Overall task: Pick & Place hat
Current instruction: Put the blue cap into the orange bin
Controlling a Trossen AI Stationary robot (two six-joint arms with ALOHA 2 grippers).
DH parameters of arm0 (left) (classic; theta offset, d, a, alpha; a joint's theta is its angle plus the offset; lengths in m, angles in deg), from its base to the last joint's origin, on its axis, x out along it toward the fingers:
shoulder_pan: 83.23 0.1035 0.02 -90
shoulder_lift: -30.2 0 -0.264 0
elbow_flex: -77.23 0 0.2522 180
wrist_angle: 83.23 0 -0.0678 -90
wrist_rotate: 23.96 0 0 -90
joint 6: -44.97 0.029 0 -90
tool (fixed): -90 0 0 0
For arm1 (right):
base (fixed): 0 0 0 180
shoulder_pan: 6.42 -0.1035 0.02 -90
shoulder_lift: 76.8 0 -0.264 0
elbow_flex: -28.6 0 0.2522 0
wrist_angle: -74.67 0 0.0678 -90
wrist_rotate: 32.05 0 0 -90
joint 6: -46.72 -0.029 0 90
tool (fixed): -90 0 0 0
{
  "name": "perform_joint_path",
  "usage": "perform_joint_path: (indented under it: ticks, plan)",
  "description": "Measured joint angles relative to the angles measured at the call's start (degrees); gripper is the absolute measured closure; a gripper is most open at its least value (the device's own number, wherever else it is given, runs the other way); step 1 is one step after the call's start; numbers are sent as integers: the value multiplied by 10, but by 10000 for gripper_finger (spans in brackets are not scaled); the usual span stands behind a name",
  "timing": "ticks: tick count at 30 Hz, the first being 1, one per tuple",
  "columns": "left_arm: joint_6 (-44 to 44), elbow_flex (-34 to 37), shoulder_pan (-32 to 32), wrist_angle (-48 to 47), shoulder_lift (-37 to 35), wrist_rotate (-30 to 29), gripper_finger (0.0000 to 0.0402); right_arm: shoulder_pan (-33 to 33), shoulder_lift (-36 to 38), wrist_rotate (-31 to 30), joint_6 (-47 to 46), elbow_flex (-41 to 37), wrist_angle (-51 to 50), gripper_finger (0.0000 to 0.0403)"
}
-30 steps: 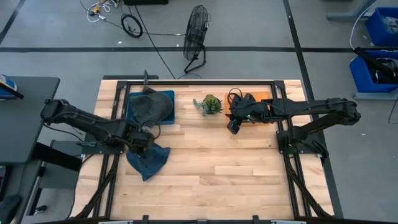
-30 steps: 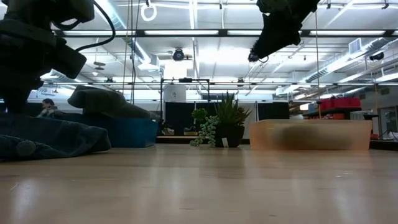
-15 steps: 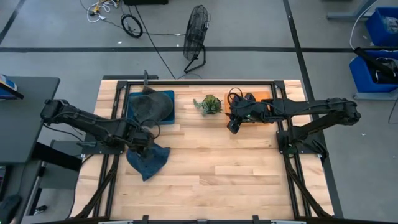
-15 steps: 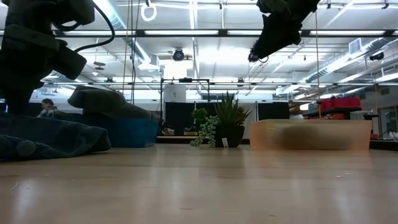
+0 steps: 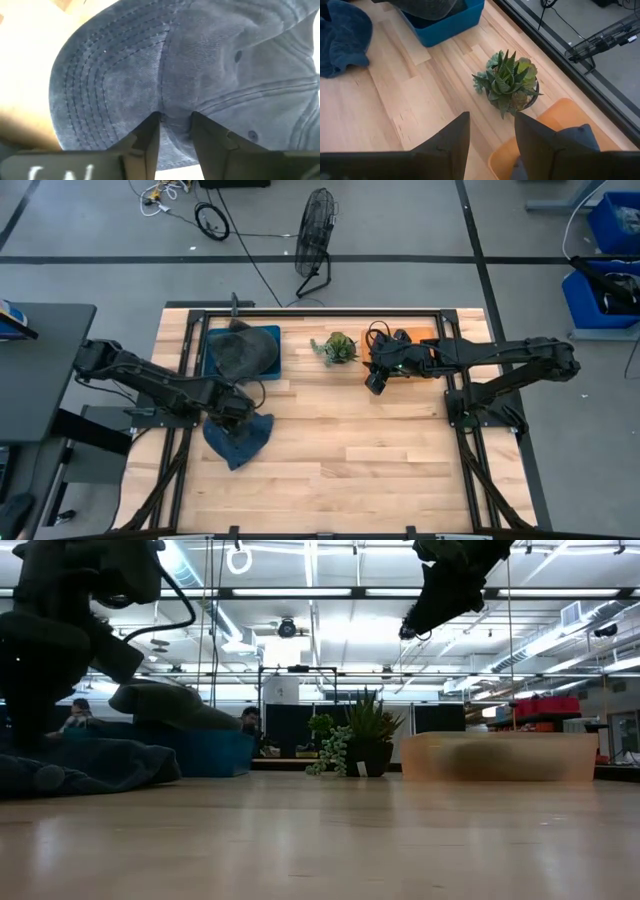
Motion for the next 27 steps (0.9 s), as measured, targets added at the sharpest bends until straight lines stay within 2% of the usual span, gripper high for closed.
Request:
perform_joint_path:
  ticks: [6,10,13,16,23,27]
  plan:
    - [56,-4,1,14,4,12,384,0,0,0,0,0,1,244]
    - [100,-40,1,15,4,18,383,0,-12,39,20,0,5,244]
    - [167,-84,5,16,4,6,381,-9,-37,85,52,0,51,244]
    - [233,-130,21,22,3,-17,387,-27,-76,121,92,0,147,244]
    - [308,-199,61,46,25,-21,390,-79,-200,182,174,0,444,244]
    - [331,-208,77,43,58,-20,391,-97,-255,176,210,27,507,244]
